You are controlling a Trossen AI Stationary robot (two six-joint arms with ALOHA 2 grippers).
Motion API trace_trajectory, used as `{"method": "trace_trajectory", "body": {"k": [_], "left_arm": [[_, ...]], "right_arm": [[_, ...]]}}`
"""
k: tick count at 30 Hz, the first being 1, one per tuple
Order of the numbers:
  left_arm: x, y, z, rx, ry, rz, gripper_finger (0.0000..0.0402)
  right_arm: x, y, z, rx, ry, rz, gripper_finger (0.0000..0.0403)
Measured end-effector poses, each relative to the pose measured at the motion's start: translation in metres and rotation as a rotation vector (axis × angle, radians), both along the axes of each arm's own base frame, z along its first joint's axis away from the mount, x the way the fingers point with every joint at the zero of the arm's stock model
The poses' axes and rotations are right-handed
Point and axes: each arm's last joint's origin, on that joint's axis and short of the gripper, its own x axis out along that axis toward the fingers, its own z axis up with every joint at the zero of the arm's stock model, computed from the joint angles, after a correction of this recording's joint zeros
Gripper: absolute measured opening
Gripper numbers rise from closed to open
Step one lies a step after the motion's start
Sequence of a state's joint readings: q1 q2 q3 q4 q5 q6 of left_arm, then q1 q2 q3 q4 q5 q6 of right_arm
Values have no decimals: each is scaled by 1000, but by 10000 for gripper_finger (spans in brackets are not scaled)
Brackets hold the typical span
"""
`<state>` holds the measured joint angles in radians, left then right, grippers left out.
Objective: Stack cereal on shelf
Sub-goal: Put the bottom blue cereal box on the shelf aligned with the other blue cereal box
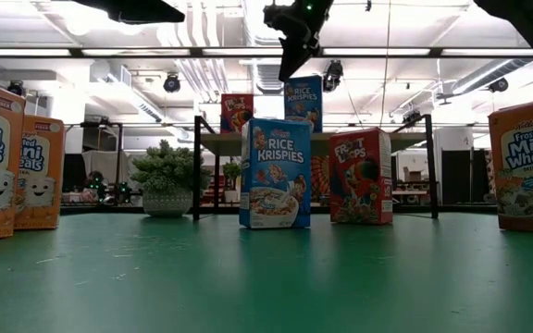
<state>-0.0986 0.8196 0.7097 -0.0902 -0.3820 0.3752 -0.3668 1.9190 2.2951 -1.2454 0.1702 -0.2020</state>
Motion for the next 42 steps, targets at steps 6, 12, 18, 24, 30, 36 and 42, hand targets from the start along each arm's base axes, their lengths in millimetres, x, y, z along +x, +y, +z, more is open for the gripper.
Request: {"method": "trace_trajectory", "body": {"k": [6,12,18,24,30,36,42], "left_arm": [[0,0,0,0,0,0,15],[0,0,0,0,1,0,15],[0,0,-1,-5,6,2,15],[-1,0,-3,-14,25,4,15],[-1,0,-3,-19,26,5,15],[-1,0,-4,-29,31,7,15],[-1,0,-4,-30,37,8,15]], "right_arm": [[-1,3,3,-4,-5,6,12],[-8,22,19,-12,-54,14,12],[-18,46,29,18,-54,30,12],[-16,69,10,29,18,35,12],[-14,87,-32,-111,76,-39,12],[-20,85,-75,-137,-18,-77,12],[-40,79,-97,-213,-145,-155,12]]}}
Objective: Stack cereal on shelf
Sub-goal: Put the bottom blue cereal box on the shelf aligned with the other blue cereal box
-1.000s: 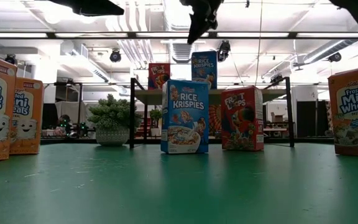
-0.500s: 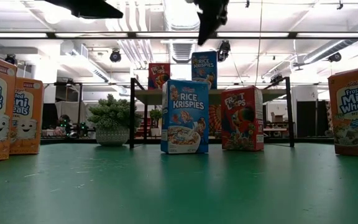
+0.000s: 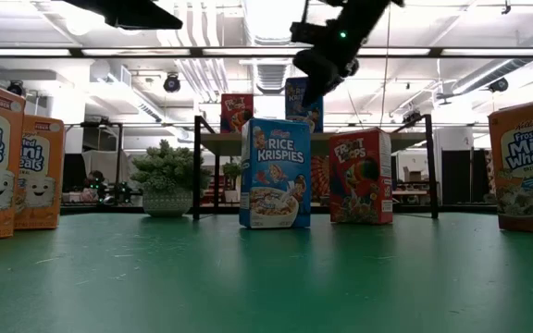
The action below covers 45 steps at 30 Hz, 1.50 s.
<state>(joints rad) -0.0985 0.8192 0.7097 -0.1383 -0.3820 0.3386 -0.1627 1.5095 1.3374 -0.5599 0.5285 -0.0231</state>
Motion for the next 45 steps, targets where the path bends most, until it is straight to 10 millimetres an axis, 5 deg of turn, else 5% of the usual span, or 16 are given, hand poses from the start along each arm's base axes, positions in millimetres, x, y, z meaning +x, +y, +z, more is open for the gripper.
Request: {"method": "trace_trajectory", "body": {"k": [9,24,45], "left_arm": [[0,0,0,4,-4,-1,15],[0,0,1,24,-6,-6,15],[0,0,2,33,-8,-8,15]], "right_arm": [[-21,-5,-6,-16,-130,-31,12],[-20,-19,-30,-61,-185,-46,12],[-17,-26,-34,-17,-313,-22,12]]}}
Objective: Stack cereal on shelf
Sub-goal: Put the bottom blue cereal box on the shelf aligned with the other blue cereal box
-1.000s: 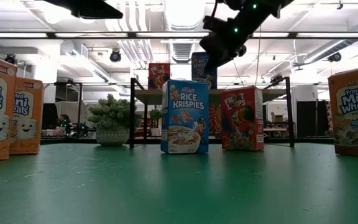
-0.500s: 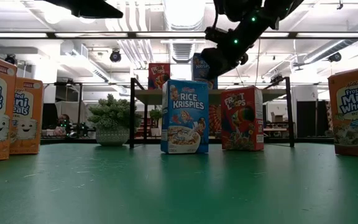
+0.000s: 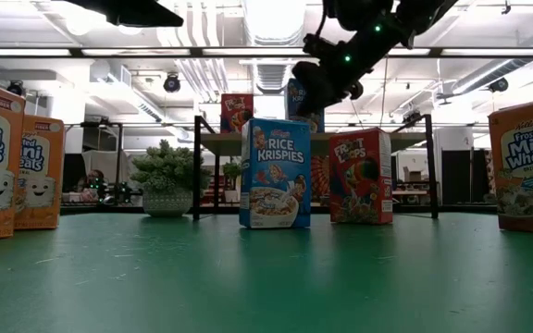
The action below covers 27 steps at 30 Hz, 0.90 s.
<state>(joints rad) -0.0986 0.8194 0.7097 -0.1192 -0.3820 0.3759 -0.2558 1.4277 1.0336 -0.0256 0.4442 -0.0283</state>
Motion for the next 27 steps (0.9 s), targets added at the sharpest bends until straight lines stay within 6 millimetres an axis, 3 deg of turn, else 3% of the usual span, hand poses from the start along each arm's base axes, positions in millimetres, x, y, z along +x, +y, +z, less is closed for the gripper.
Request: {"method": "trace_trajectory", "body": {"k": [14,27], "left_arm": [[0,0,0,10,2,-2,15],[0,0,0,18,6,-4,15]], "right_arm": [[-2,-13,-2,-22,-83,-41,12],[-8,-11,-15,47,35,-68,12]]}}
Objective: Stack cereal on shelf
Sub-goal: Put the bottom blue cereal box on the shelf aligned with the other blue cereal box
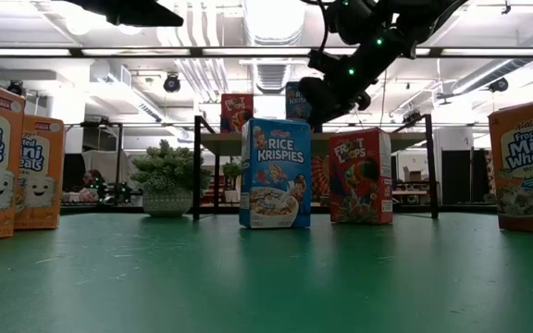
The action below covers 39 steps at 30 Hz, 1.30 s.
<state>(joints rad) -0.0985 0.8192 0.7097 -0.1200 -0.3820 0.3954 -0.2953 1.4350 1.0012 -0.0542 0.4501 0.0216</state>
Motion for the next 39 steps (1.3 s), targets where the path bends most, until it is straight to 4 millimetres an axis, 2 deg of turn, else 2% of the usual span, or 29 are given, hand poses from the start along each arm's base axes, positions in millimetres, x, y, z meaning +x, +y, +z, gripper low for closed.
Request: {"method": "trace_trajectory", "body": {"k": [12,39], "left_arm": [[0,0,0,-1,-1,0,15],[0,0,1,2,-7,0,15]], "right_arm": [[-1,-1,0,-33,28,-31,12],[3,-6,5,-42,-59,-14,12]]}}
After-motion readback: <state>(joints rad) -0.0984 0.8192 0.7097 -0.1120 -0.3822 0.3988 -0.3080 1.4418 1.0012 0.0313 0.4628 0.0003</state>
